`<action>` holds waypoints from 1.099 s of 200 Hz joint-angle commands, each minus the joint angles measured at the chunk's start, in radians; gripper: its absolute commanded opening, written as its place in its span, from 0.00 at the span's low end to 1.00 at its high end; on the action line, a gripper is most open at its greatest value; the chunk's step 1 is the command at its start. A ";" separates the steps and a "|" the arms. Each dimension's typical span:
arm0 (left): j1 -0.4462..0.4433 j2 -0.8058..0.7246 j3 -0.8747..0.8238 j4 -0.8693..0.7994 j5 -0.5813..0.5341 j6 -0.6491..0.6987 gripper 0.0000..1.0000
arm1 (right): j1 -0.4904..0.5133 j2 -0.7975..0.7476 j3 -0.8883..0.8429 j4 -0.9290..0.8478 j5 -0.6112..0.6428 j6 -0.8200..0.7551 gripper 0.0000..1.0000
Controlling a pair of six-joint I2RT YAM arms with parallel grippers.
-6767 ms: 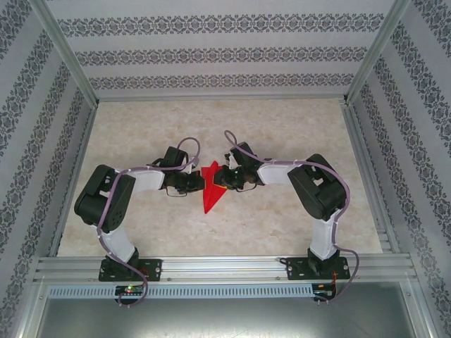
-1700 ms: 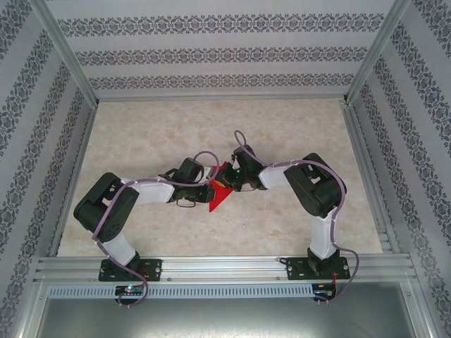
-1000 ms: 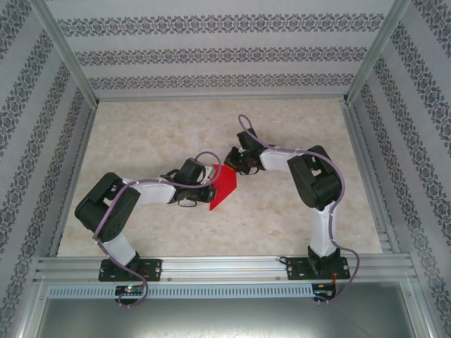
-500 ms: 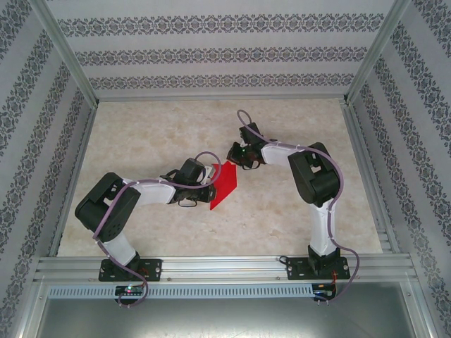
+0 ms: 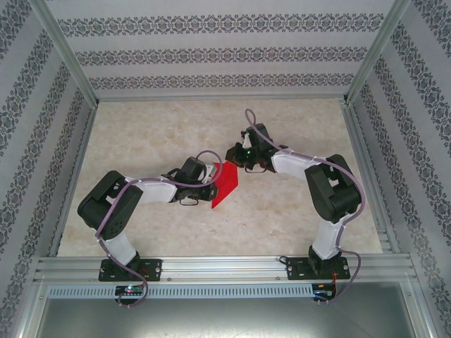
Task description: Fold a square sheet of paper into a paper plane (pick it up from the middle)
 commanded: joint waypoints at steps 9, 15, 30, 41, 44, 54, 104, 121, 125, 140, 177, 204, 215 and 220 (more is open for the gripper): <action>-0.008 0.093 -0.053 -0.196 -0.074 0.006 0.11 | 0.038 0.028 -0.059 0.052 -0.058 0.085 0.09; -0.007 0.090 -0.051 -0.198 -0.077 0.008 0.11 | 0.042 0.039 -0.063 0.071 -0.068 0.093 0.09; -0.008 0.080 -0.052 -0.201 -0.080 0.009 0.11 | 0.046 0.070 -0.062 0.092 -0.084 0.104 0.09; -0.008 0.076 -0.049 -0.204 -0.077 0.010 0.11 | 0.049 0.088 -0.053 0.074 -0.078 0.090 0.09; -0.008 0.074 -0.049 -0.204 -0.075 0.009 0.11 | 0.049 0.092 -0.052 0.070 -0.074 0.085 0.09; -0.007 0.069 -0.047 -0.205 -0.068 0.010 0.11 | 0.048 0.104 -0.047 0.057 -0.061 0.072 0.09; -0.008 0.016 -0.047 -0.202 -0.022 -0.001 0.12 | 0.043 0.150 -0.024 -0.035 0.003 -0.008 0.09; -0.008 -0.004 -0.050 -0.206 -0.010 -0.008 0.12 | 0.046 0.164 -0.022 -0.081 0.036 -0.046 0.09; -0.007 -0.009 -0.050 -0.206 -0.006 -0.010 0.12 | 0.047 0.164 -0.024 -0.087 0.041 -0.052 0.09; -0.007 -0.036 -0.050 -0.212 0.004 -0.015 0.14 | 0.048 0.167 -0.032 -0.116 0.066 -0.073 0.09; -0.008 -0.128 -0.061 -0.202 0.021 -0.063 0.19 | 0.050 0.178 -0.049 -0.108 0.065 -0.082 0.09; -0.008 -0.163 -0.076 -0.150 0.069 -0.121 0.22 | 0.059 0.191 -0.047 -0.101 0.052 -0.084 0.09; -0.008 -0.172 -0.077 -0.134 0.077 -0.138 0.22 | 0.061 0.192 -0.049 -0.095 0.050 -0.083 0.09; -0.007 -0.175 -0.078 -0.126 0.083 -0.146 0.22 | 0.062 0.191 -0.051 -0.093 0.049 -0.082 0.09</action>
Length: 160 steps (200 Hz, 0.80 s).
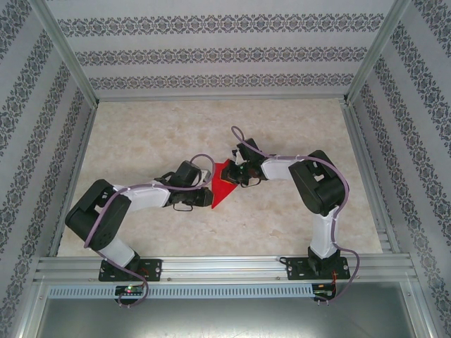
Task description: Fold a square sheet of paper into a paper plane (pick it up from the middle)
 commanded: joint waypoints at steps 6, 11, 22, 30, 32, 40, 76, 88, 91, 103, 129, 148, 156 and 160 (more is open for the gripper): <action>-0.007 -0.035 -0.011 0.000 0.050 -0.074 0.22 | 0.010 0.065 -0.024 -0.067 0.081 -0.027 0.09; -0.007 -0.037 -0.011 0.006 0.053 -0.082 0.22 | 0.010 0.064 -0.024 -0.064 0.080 -0.026 0.09; -0.007 -0.041 -0.007 0.018 0.054 -0.092 0.22 | 0.010 0.062 -0.027 -0.061 0.077 -0.024 0.08; -0.007 -0.043 -0.003 0.021 0.050 -0.096 0.22 | 0.011 0.061 -0.029 -0.059 0.076 -0.024 0.08; -0.007 -0.043 -0.001 0.022 0.050 -0.097 0.22 | 0.011 0.061 -0.030 -0.059 0.076 -0.024 0.08; -0.008 -0.042 0.004 0.030 0.050 -0.101 0.22 | 0.010 0.059 -0.032 -0.058 0.075 -0.023 0.09; -0.008 -0.020 0.057 0.001 0.031 -0.087 0.20 | 0.012 0.058 -0.033 -0.052 0.071 -0.018 0.08; -0.006 -0.029 0.080 -0.061 -0.013 -0.062 0.20 | 0.012 0.056 -0.034 -0.055 0.073 -0.020 0.08; -0.008 -0.033 0.084 -0.075 -0.024 -0.056 0.20 | 0.011 0.056 -0.033 -0.054 0.073 -0.021 0.08; -0.007 -0.049 0.096 -0.123 -0.067 -0.037 0.20 | 0.011 0.054 -0.037 -0.053 0.073 -0.023 0.08; -0.006 -0.058 0.121 -0.143 -0.080 -0.034 0.24 | 0.013 0.065 -0.039 -0.040 0.067 -0.014 0.08; -0.006 -0.029 0.144 -0.078 -0.015 -0.069 0.24 | 0.016 0.070 -0.036 -0.035 0.065 -0.008 0.08; -0.006 -0.002 0.155 -0.051 0.019 -0.081 0.23 | 0.016 0.069 -0.035 -0.030 0.062 -0.005 0.08; -0.007 0.012 0.160 -0.039 0.035 -0.086 0.23 | 0.016 0.069 -0.036 -0.029 0.061 -0.004 0.08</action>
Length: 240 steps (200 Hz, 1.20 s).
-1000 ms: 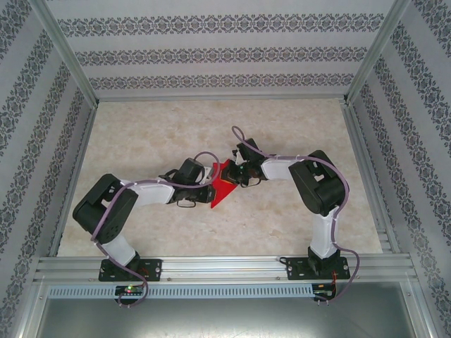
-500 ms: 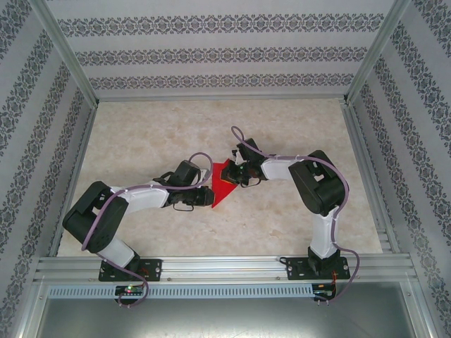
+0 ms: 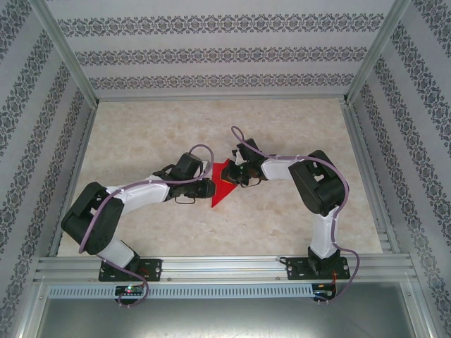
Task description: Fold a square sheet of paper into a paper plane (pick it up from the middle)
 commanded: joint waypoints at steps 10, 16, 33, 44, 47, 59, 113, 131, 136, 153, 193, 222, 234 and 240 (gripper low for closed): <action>-0.007 0.076 0.056 0.073 0.105 -0.037 0.21 | 0.012 0.066 -0.034 -0.038 0.063 -0.005 0.08; -0.006 0.094 0.054 0.090 0.122 -0.042 0.21 | 0.012 0.065 -0.033 -0.038 0.062 -0.006 0.07; -0.005 0.135 0.041 0.118 0.139 -0.048 0.19 | 0.010 0.061 -0.031 -0.041 0.058 -0.008 0.07; 0.000 0.154 0.020 0.161 0.162 -0.062 0.18 | 0.009 0.058 -0.032 -0.041 0.055 -0.010 0.07; 0.002 0.159 0.013 0.174 0.168 -0.068 0.18 | 0.008 0.058 -0.032 -0.043 0.054 -0.010 0.07; 0.007 0.175 -0.008 0.207 0.182 -0.082 0.16 | 0.006 0.055 -0.034 -0.044 0.054 -0.012 0.07; 0.010 0.203 -0.100 0.301 0.224 -0.125 0.16 | -0.003 0.053 -0.037 -0.060 0.076 -0.021 0.05; 0.011 0.192 -0.138 0.317 0.234 -0.138 0.15 | -0.004 0.053 -0.037 -0.074 0.095 -0.026 0.05; 0.010 0.186 -0.151 0.323 0.235 -0.142 0.15 | -0.005 0.052 -0.037 -0.080 0.100 -0.030 0.05; 0.011 0.162 -0.186 0.323 0.235 -0.145 0.15 | -0.008 0.053 -0.037 -0.098 0.124 -0.035 0.05; -0.012 0.101 -0.266 0.334 0.241 -0.165 0.15 | -0.013 0.059 -0.049 -0.103 0.150 -0.031 0.04; -0.037 0.075 -0.311 0.345 0.235 -0.177 0.15 | -0.013 0.062 -0.053 -0.111 0.162 -0.031 0.04; -0.043 0.072 -0.323 0.345 0.229 -0.179 0.15 | -0.014 0.062 -0.053 -0.111 0.164 -0.033 0.04; -0.045 0.074 -0.329 0.346 0.231 -0.179 0.15 | -0.013 0.061 -0.053 -0.113 0.164 -0.033 0.04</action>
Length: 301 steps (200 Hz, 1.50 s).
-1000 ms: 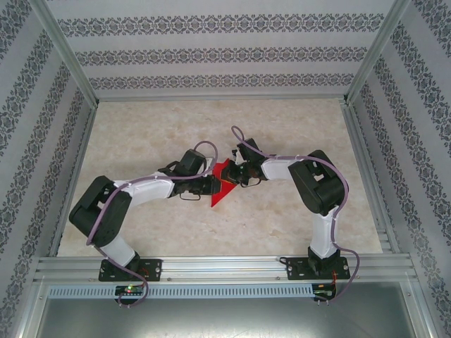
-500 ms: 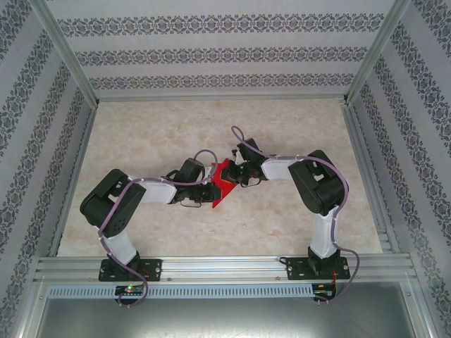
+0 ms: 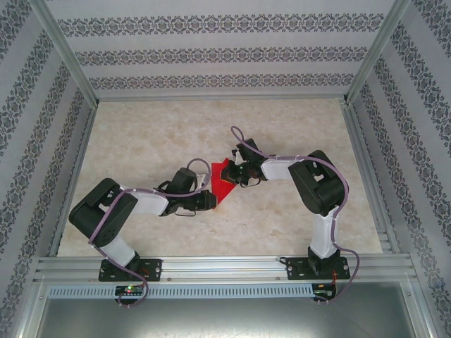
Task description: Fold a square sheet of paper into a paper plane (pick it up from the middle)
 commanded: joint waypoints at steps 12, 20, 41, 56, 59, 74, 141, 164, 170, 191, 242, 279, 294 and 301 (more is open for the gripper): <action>-0.043 0.010 -0.069 -0.102 0.035 -0.026 0.15 | -0.012 0.058 -0.051 -0.123 0.153 -0.033 0.04; -0.046 0.010 -0.074 -0.103 0.038 -0.027 0.15 | -0.012 0.057 -0.051 -0.126 0.154 -0.034 0.03; -0.050 -0.009 -0.084 -0.125 0.042 -0.022 0.15 | -0.012 0.055 -0.049 -0.126 0.152 -0.036 0.04; -0.051 -0.026 -0.083 -0.145 0.046 -0.017 0.15 | -0.011 0.057 -0.048 -0.124 0.151 -0.036 0.03; -0.051 -0.027 -0.083 -0.148 0.047 -0.017 0.15 | -0.012 0.058 -0.048 -0.123 0.149 -0.036 0.04; -0.051 -0.036 -0.082 -0.154 0.060 -0.017 0.15 | -0.009 0.059 -0.046 -0.120 0.146 -0.033 0.04; -0.051 -0.133 -0.035 -0.201 0.075 -0.029 0.15 | 0.007 0.057 -0.034 -0.093 0.112 -0.028 0.04; -0.044 -0.192 0.043 -0.237 0.029 -0.019 0.16 | 0.014 0.049 -0.034 -0.083 0.099 -0.029 0.04; -0.040 -0.197 0.063 -0.246 0.024 -0.013 0.17 | 0.015 0.047 -0.034 -0.081 0.093 -0.029 0.04; -0.021 -0.190 0.123 -0.275 -0.008 0.011 0.17 | 0.018 0.035 -0.035 -0.073 0.080 -0.026 0.04; 0.039 -0.016 0.197 -0.194 0.010 0.031 0.17 | 0.022 0.009 -0.045 -0.042 0.051 -0.010 0.04; 0.052 0.086 0.222 -0.135 0.026 0.031 0.16 | 0.023 0.003 -0.046 -0.036 0.043 -0.007 0.04; 0.052 0.110 0.218 -0.141 0.019 0.043 0.16 | 0.020 0.005 -0.048 -0.036 0.045 -0.007 0.04; 0.051 0.119 0.210 -0.137 0.017 0.044 0.16 | 0.017 0.003 -0.049 -0.034 0.048 -0.007 0.04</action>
